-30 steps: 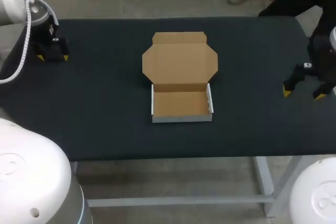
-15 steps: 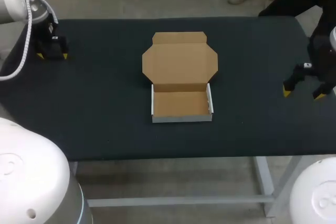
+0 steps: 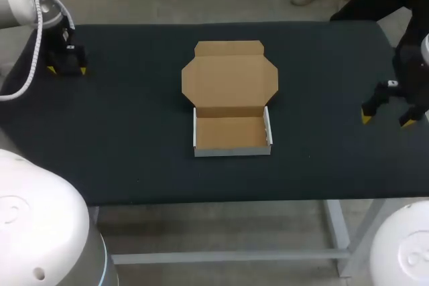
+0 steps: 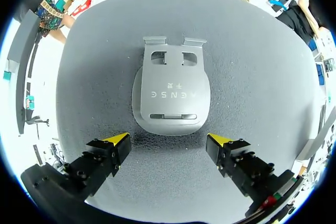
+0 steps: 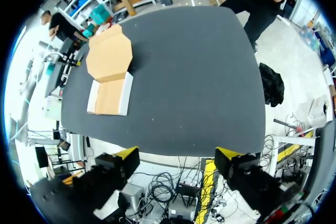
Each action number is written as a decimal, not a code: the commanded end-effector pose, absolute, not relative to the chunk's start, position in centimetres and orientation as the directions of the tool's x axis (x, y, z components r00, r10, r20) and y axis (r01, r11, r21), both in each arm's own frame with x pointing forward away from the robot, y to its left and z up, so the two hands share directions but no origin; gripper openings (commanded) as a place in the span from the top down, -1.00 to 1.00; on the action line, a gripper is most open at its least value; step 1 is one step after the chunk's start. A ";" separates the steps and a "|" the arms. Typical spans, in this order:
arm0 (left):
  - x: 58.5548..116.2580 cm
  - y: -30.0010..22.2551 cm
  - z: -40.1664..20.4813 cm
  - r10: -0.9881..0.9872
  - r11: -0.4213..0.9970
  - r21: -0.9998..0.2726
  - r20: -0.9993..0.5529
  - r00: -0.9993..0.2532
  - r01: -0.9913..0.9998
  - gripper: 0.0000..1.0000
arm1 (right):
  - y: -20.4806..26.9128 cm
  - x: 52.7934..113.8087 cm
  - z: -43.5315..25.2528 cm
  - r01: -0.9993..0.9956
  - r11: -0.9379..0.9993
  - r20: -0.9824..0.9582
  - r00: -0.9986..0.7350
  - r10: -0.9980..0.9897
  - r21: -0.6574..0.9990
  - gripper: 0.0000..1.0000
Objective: Assemble the packaging by folding the flat box into shape, placing the metal phone stand inside, and closing the box properly
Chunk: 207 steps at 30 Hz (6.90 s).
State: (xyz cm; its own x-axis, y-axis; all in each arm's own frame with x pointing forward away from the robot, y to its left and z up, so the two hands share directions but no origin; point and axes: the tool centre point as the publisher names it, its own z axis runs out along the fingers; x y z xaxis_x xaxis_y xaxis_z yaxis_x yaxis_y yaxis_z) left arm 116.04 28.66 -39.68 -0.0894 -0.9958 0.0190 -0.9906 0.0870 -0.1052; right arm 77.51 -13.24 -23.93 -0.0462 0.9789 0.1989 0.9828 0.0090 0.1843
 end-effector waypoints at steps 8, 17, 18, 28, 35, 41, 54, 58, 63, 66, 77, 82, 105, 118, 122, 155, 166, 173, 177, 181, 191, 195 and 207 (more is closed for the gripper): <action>116.3 28.7 -39.6 -0.996 0.086 -0.096 0.017 -0.088 -0.992 -1.00 | -13.2 77.4 -23.7 0.984 0.009 0.197 -0.045 0.979 0.180 -1.00; 116.3 28.7 -39.6 -0.996 0.086 -0.096 0.017 -0.088 -0.992 -1.00 | -13.2 77.4 -23.7 0.984 0.009 0.197 -0.045 0.979 0.180 -1.00; 116.3 28.7 -39.6 -0.996 0.086 -0.096 0.017 -0.088 -0.992 -1.00 | -13.2 77.4 -23.7 0.984 0.009 0.197 -0.045 0.979 0.180 -1.00; 116.3 28.7 -39.6 -0.996 0.086 -0.096 0.017 -0.088 -0.992 -1.00 | -13.2 77.4 -23.7 0.984 0.009 0.197 -0.045 0.979 0.180 -1.00; 116.4 28.7 -39.5 -0.995 0.097 -0.103 0.018 -0.099 -0.990 -1.00 | -13.2 77.4 -23.7 0.984 0.009 0.197 -0.045 0.979 0.180 -1.00; 116.4 28.8 -39.5 -0.994 0.105 -0.104 0.017 -0.108 -0.989 -1.00 | -13.2 77.4 -23.7 0.984 0.009 0.197 -0.045 0.979 0.180 -1.00; 116.6 28.6 -39.5 -0.990 0.138 -0.102 0.013 -0.140 -0.985 -1.00 | -13.2 77.4 -23.7 0.984 0.009 0.197 -0.045 0.979 0.180 -1.00; 116.7 28.4 -39.5 -0.989 0.146 -0.103 0.014 -0.148 -0.984 -1.00 | -13.2 77.4 -23.7 0.984 0.009 0.197 -0.045 0.979 0.180 -1.00; 116.9 28.3 -39.5 -0.988 0.151 -0.105 0.015 -0.153 -0.983 -1.00 | -13.2 77.4 -23.7 0.984 0.009 0.197 -0.045 0.979 0.180 -1.00; 117.0 28.3 -39.5 -0.988 0.152 -0.106 0.017 -0.155 -0.983 -1.00 | -13.2 77.4 -23.7 0.984 0.009 0.197 -0.045 0.979 0.180 -1.00; 117.6 28.0 -39.5 -0.985 0.166 -0.109 0.017 -0.169 -0.980 -1.00 | -13.2 77.4 -23.7 0.984 0.009 0.197 -0.045 0.979 0.180 -1.00; 117.9 27.9 -39.5 -0.985 0.171 -0.110 0.016 -0.174 -0.979 -1.00 | -13.2 77.4 -23.7 0.984 0.009 0.197 -0.045 0.979 0.180 -1.00; 118.7 27.8 -39.6 -0.984 0.175 -0.115 0.018 -0.178 -0.978 -1.00 | -13.2 77.4 -23.7 0.984 0.009 0.197 -0.045 0.979 0.180 -1.00; 119.2 27.8 -39.7 -0.984 0.176 -0.115 0.018 -0.179 -0.978 -1.00 | -13.2 77.4 -23.7 0.984 0.009 0.197 -0.045 0.979 0.180 -1.00; 119.5 28.0 -39.6 -0.984 0.173 -0.117 0.019 -0.177 -0.978 -1.00 | -13.2 77.4 -23.7 0.984 0.009 0.197 -0.045 0.979 0.180 -1.00; 120.9 27.9 -39.7 -0.982 0.181 -0.131 0.020 -0.185 -0.975 -1.00 | -13.2 77.4 -23.7 0.984 0.009 0.197 -0.045 0.979 0.180 -1.00; 121.4 27.9 -39.7 -0.984 0.172 -0.134 0.020 -0.176 -0.976 -1.00 | -13.2 77.4 -23.7 0.984 0.009 0.197 -0.045 0.979 0.180 -1.00; 121.8 28.0 -39.8 -0.986 0.160 -0.140 0.015 -0.163 -0.977 -1.00 | -13.2 77.4 -23.7 0.984 0.009 0.197 -0.045 0.979 0.180 -1.00; 122.0 28.1 -39.9 -0.988 0.154 -0.142 0.007 -0.157 -0.978 -1.00 | -13.2 77.4 -23.7 0.984 0.009 0.197 -0.045 0.979 0.180 -1.00; 122.2 28.1 -39.9 -0.988 0.154 -0.142 0.005 -0.156 -0.978 -0.95 | -13.2 77.4 -23.7 0.984 0.009 0.197 -0.045 0.979 0.180 -1.00; 122.5 28.1 -40.2 -0.988 0.153 -0.140 0.004 -0.155 -0.978 -0.35 | -13.2 77.4 -23.7 0.984 0.009 0.197 -0.045 0.979 0.180 -1.00; 122.6 28.1 -40.2 -0.988 0.150 -0.138 0.003 -0.152 -0.979 0.51 | -13.2 77.4 -23.7 0.984 0.009 0.197 -0.045 0.979 0.180 -1.00; 120.7 28.4 -38.4 -0.987 0.154 -0.178 0.012 -0.159 -0.972 1.00 | -13.2 77.4 -23.7 0.984 0.009 0.197 -0.045 0.979 0.180 -1.00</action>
State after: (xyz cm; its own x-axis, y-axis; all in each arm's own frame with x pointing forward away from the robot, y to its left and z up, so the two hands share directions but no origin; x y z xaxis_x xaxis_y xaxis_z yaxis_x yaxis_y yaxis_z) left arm 121.91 28.39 -39.30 -0.1569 -0.9875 0.0179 -0.9744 0.1518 -0.1656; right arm 77.50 -13.23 -23.92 -0.0454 0.9792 0.1976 0.9829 0.0085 0.1840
